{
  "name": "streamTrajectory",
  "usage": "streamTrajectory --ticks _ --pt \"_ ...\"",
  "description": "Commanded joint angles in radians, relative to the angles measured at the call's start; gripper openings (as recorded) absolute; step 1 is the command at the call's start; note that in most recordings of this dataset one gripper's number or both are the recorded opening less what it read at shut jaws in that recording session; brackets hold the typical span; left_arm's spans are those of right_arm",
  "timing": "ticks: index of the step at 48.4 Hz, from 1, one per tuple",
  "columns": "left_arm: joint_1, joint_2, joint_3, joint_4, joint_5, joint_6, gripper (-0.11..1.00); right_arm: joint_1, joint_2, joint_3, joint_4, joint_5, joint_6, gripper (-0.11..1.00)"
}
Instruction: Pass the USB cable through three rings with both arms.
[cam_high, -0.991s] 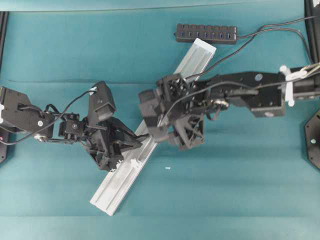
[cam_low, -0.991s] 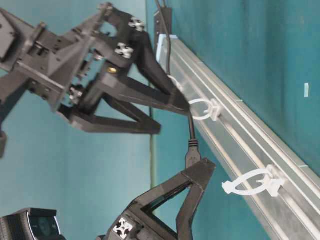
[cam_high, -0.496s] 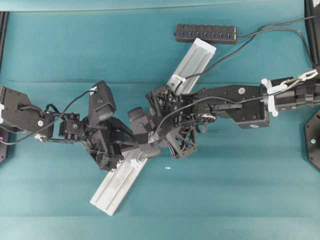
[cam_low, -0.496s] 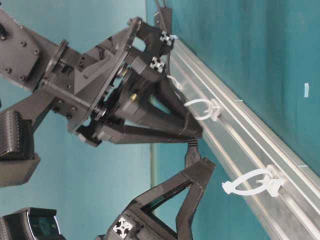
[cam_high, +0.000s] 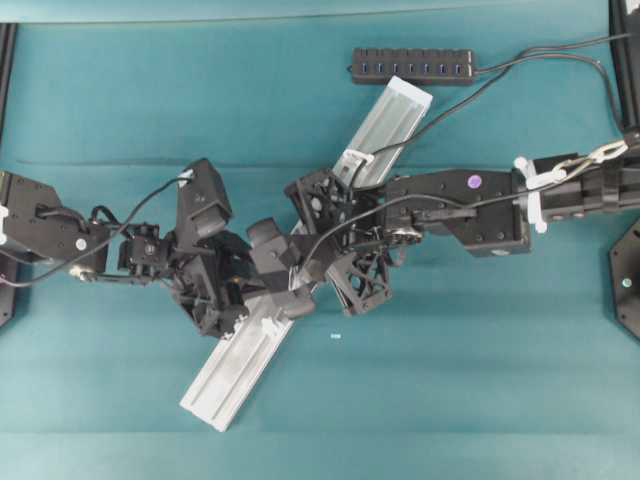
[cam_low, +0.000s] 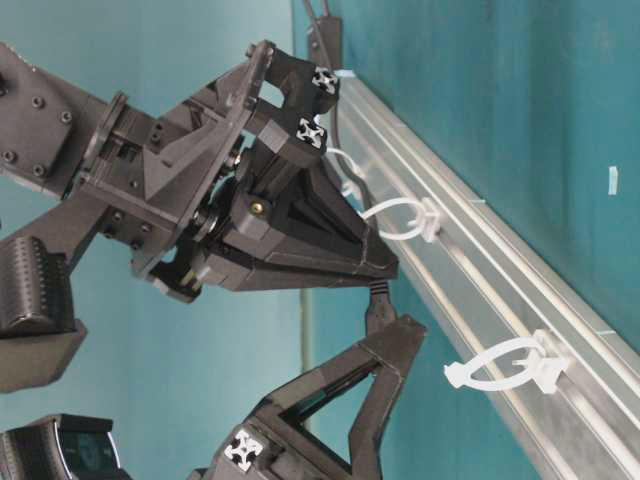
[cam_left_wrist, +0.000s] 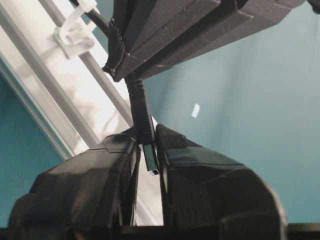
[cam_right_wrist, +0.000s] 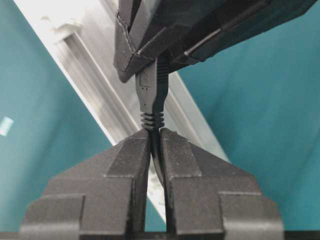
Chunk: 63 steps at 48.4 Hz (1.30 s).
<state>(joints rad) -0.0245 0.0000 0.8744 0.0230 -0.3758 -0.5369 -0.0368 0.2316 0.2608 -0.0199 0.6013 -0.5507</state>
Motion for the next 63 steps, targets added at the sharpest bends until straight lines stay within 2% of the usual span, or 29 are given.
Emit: streamTrajectory --ticks 1,5,12,17,27,42,50,63 --pt "-0.008 -0.026 -0.011 0.005 -0.006 0.002 0.14 -0.012 0.011 -0.023 -0.029 0.031 -0.026 0.08" --pt "-0.011 -0.038 -0.012 0.006 -0.008 -0.005 0.32 -0.012 0.023 -0.032 -0.032 0.057 -0.052 0.08" --pt "-0.014 -0.080 0.003 0.006 0.009 -0.005 0.75 -0.006 0.034 -0.035 -0.037 0.063 -0.146 0.08" --pt "-0.017 -0.140 0.020 0.006 0.069 -0.002 0.96 -0.002 0.038 -0.035 -0.035 0.066 -0.222 0.08" --pt "-0.043 -0.347 0.069 0.006 0.261 0.000 0.93 0.018 0.049 -0.035 -0.037 0.063 -0.319 0.08" --pt "-0.086 -0.617 0.150 0.006 0.462 -0.008 0.93 0.054 0.092 -0.064 -0.037 0.069 -0.394 0.08" --pt "-0.094 -0.684 0.175 0.006 0.503 -0.008 0.93 0.064 0.114 -0.089 -0.035 0.083 -0.397 0.08" --pt "-0.094 -0.699 0.184 0.005 0.520 -0.006 0.93 0.089 0.127 -0.109 -0.035 0.094 -0.396 0.08"
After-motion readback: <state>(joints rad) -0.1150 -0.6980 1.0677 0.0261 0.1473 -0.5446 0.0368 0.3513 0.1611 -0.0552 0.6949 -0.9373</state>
